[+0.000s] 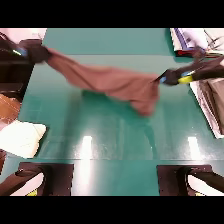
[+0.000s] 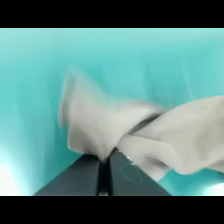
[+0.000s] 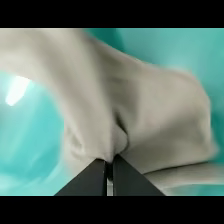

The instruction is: Fold the shirts.

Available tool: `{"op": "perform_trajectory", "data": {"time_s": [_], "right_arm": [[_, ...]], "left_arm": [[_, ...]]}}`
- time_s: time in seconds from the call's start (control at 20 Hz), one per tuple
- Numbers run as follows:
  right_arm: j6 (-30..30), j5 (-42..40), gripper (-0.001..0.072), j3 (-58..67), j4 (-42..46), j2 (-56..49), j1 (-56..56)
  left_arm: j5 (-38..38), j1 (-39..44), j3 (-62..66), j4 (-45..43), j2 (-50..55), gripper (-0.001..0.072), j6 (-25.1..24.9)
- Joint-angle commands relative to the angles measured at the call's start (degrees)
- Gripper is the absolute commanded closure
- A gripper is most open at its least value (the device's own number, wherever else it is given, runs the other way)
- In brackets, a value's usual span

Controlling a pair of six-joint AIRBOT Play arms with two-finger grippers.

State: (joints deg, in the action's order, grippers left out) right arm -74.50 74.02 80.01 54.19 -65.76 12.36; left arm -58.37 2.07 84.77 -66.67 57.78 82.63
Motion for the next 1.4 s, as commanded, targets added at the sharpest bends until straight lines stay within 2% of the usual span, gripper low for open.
{"op": "perform_trajectory", "data": {"time_s": [0.0,0.2,0.3,0.45,0.6,0.7,0.85,0.9,0.95,1.0,1.15,1.3,1.35], "right_arm": [[-2.34,6.97,0.0698,13.03,5.97,8.72,-4.44],[-4.90,11.78,0.0698,22.21,5.99,13.03,-9.07],[-7.10,14.99,0.0698,25.90,5.95,12.15,-10.36],[-10.49,19.41,0.0698,26.32,5.88,7.74,-6.88],[-10.88,21.24,0.0697,18.12,5.90,2.49,1.62],[-10.99,21.00,0.0698,9.92,5.95,-1.14,8.09],[-9.84,13.27,0.0696,-2.01,5.97,-6.08,15.17],[-8.50,10.62,0.0676,-4.22,5.97,-7.74,16.24],[-7.96,9.18,0.0465,-5.38,5.84,-9.44,16.50],[-7.96,8.87,0.0302,-5.57,5.88,-10.75,16.26],[-7.61,8.83,0.0301,-5.49,6.08,-10.49,12.50],[-7.28,7.87,0.0295,-6.80,8.41,-8.22,6.80],[-7.28,6.88,0.0199,-8.31,8.79,-8.13,4.94]], "left_arm": [[-1.07,-0.02,10.82,0.59,-10.10,0.0681,-0.37],[-5.01,-0.02,18.67,1.14,-15.63,0.0682,-0.37],[-7.04,-0.02,19.85,1.42,-16.09,0.0682,-0.15],[-14.71,-0.02,17.99,1.42,-13.90,0.0681,0.09],[-21.68,-0.02,9.25,1.18,-10.56,0.0681,0.02],[-23.50,-0.02,0.07,0.96,-9.35,0.0681,-0.17],[-21.55,-0.04,-15.08,-0.98,-9.27,0.0681,-1.75],[-20.46,-0.02,-19.06,-2.82,-9.27,0.0681,-2.12],[-19.80,-0.04,-21.57,-4.63,-9.27,0.0680,-2.10],[-19.32,-0.04,-23.06,-6.86,-9.27,0.0680,-2.10],[-18.38,-0.04,-23.34,-11.21,-9.27,0.0680,-2.08],[-17.00,-0.04,-23.34,-10.78,-9.27,0.0680,-2.03],[-16.15,-0.02,-23.34,-10.45,-9.27,0.0680,-2.01]]}}
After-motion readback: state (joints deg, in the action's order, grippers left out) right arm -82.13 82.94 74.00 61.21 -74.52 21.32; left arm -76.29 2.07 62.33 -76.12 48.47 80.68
